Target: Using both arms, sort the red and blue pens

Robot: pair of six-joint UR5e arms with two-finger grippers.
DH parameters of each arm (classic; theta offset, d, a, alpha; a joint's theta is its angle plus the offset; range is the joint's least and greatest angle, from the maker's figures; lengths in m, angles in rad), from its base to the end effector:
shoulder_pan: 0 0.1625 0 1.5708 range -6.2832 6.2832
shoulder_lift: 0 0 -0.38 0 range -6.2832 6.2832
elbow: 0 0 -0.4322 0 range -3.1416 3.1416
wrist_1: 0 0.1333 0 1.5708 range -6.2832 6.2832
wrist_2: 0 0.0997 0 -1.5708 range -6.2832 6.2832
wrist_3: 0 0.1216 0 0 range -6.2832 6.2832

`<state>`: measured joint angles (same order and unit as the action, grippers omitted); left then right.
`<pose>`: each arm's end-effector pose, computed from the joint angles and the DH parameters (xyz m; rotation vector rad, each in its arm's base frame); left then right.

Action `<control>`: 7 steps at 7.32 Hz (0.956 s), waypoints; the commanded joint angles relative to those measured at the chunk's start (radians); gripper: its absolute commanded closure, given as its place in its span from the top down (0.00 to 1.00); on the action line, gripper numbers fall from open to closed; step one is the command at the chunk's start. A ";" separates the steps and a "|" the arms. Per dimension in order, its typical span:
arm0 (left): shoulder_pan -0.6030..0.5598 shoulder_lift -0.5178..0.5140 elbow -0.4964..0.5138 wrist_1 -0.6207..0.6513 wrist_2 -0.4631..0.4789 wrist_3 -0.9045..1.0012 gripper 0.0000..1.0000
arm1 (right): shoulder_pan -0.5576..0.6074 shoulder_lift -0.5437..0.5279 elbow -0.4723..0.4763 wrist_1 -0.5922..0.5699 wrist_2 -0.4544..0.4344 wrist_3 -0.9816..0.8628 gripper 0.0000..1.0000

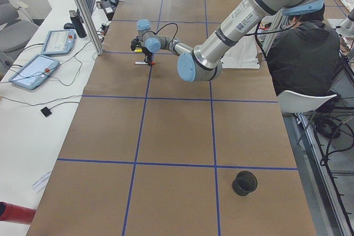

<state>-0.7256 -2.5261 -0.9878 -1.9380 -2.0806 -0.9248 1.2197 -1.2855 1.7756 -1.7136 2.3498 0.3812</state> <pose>0.5928 -0.6247 0.2359 0.0816 0.8666 0.1139 -0.1654 -0.5906 0.3711 0.0316 -0.8376 -0.1069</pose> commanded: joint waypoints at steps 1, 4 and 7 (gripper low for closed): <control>-0.001 0.000 -0.024 0.005 -0.001 -0.025 0.00 | 0.001 0.000 0.002 0.000 0.002 0.001 0.99; -0.055 0.001 -0.124 0.170 -0.056 -0.043 0.00 | -0.021 0.084 -0.046 0.002 -0.006 0.128 0.99; -0.156 0.057 -0.288 0.424 -0.081 -0.036 0.00 | -0.086 0.181 -0.244 0.237 -0.075 0.231 0.95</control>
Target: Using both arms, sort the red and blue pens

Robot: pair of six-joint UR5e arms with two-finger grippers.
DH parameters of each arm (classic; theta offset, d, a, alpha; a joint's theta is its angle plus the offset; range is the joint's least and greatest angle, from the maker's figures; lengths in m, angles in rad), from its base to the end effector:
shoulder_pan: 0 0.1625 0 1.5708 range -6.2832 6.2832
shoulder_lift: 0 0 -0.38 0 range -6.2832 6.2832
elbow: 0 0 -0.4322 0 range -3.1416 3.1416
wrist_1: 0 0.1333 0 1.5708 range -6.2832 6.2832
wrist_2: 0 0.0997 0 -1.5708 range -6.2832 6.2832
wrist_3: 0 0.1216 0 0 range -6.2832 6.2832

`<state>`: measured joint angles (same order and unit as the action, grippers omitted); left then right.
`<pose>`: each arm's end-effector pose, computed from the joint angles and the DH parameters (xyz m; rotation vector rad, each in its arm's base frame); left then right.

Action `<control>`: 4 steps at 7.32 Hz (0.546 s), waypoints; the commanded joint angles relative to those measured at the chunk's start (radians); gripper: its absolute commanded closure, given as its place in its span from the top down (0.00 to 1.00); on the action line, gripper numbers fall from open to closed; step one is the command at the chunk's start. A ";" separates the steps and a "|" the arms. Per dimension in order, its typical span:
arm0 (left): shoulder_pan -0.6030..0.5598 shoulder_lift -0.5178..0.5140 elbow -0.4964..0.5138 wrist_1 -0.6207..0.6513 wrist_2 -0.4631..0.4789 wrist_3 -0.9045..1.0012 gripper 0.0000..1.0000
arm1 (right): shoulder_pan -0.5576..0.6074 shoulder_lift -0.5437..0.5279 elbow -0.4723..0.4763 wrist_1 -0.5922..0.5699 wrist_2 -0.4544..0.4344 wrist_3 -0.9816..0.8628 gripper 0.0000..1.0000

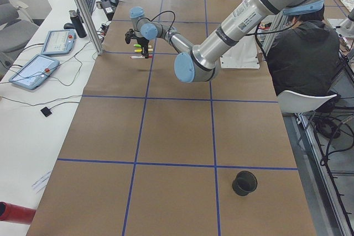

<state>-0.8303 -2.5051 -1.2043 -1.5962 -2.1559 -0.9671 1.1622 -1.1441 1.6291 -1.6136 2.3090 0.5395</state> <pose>0.4972 -0.6420 0.1843 -0.0493 0.8062 -0.0406 -0.2183 -0.6337 0.3456 0.0439 -0.8375 -0.0400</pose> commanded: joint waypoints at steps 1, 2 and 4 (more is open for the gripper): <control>-0.088 0.110 -0.151 0.094 -0.007 0.005 0.00 | -0.068 0.088 -0.195 0.255 -0.090 0.165 0.95; -0.114 0.138 -0.205 0.192 -0.005 0.010 0.00 | -0.097 0.143 -0.257 0.289 -0.120 0.239 0.95; -0.186 0.150 -0.291 0.367 -0.004 0.031 0.00 | -0.140 0.217 -0.316 0.288 -0.131 0.270 0.95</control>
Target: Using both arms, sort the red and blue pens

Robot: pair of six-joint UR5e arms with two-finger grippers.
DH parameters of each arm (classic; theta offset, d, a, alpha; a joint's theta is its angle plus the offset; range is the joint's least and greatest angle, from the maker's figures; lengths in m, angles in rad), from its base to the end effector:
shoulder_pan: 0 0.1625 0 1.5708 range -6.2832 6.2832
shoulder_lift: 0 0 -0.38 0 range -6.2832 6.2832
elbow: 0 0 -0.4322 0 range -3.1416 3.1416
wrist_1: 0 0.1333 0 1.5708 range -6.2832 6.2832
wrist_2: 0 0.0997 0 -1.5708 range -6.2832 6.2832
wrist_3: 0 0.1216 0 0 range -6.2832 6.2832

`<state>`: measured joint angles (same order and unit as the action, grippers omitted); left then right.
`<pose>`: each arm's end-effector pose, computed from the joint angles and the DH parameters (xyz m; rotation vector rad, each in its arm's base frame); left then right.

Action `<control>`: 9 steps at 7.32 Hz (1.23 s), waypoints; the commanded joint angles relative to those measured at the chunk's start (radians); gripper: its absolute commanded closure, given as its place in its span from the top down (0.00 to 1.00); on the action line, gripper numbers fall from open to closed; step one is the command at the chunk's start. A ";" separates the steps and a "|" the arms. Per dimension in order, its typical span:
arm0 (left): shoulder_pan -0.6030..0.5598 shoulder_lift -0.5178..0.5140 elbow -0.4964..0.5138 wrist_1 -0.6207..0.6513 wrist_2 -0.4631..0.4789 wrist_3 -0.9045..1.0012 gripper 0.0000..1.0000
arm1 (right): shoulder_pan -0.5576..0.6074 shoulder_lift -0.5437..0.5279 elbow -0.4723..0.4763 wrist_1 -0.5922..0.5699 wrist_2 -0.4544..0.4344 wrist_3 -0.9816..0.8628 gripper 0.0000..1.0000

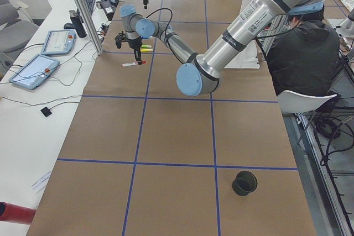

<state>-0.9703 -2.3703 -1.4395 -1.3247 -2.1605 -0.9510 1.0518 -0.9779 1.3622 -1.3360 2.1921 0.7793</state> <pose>0.3662 -0.6510 0.2109 -0.1144 0.7025 -0.2112 -0.3185 -0.6836 0.3383 0.1135 -0.8395 0.0523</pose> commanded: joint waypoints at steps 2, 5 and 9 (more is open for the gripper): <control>-0.114 0.110 -0.125 0.164 0.004 0.214 0.00 | -0.081 0.146 -0.150 0.011 -0.090 0.067 0.93; -0.198 0.126 -0.128 0.333 0.147 0.449 0.00 | -0.153 0.235 -0.236 0.012 -0.118 0.167 0.91; -0.242 0.158 -0.131 0.331 0.160 0.564 0.00 | -0.213 0.304 -0.336 0.015 -0.138 0.170 0.81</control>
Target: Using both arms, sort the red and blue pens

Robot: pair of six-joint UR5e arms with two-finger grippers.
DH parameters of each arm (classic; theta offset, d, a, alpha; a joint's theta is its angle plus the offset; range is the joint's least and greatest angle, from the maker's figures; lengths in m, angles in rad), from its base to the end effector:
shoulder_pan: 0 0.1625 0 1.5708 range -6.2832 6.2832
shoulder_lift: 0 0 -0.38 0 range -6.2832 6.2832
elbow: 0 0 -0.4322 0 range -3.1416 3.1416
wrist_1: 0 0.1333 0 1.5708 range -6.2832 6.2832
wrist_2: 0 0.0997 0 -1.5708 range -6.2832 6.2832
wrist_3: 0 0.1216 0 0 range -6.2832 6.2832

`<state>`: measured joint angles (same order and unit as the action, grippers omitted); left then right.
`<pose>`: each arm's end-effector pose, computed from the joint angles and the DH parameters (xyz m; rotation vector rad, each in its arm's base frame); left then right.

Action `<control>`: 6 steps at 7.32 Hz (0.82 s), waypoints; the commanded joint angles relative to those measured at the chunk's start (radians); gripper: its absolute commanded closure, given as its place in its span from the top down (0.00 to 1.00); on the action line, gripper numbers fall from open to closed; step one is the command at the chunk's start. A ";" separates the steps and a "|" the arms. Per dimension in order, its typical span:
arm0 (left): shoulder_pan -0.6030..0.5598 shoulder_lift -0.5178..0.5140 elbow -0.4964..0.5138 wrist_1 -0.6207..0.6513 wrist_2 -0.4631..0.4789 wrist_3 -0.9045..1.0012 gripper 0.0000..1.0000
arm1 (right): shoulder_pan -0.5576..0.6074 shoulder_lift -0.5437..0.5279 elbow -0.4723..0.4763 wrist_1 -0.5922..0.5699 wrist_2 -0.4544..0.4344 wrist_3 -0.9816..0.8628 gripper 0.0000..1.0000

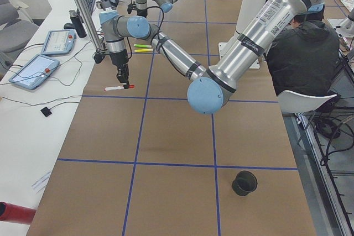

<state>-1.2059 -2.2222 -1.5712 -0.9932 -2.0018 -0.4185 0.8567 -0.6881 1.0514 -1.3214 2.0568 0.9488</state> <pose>0.1662 -0.6662 0.3053 -0.0969 0.4261 -0.0368 -0.4929 -0.6856 0.2809 0.0568 -0.7602 0.0744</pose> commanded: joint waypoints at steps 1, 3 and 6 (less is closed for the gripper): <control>-0.017 0.028 0.003 0.004 -0.005 0.106 0.00 | -0.028 0.015 -0.034 0.001 -0.004 0.001 0.80; -0.067 0.050 -0.001 0.031 -0.011 0.113 0.00 | -0.037 0.013 -0.036 0.002 -0.004 0.001 0.77; -0.084 0.102 -0.029 0.030 -0.014 0.119 0.00 | -0.059 0.012 -0.039 0.001 -0.006 -0.008 0.69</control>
<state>-1.2851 -2.1453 -1.5821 -0.9640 -2.0142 -0.3007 0.8069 -0.6752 1.0147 -1.3206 2.0528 0.9457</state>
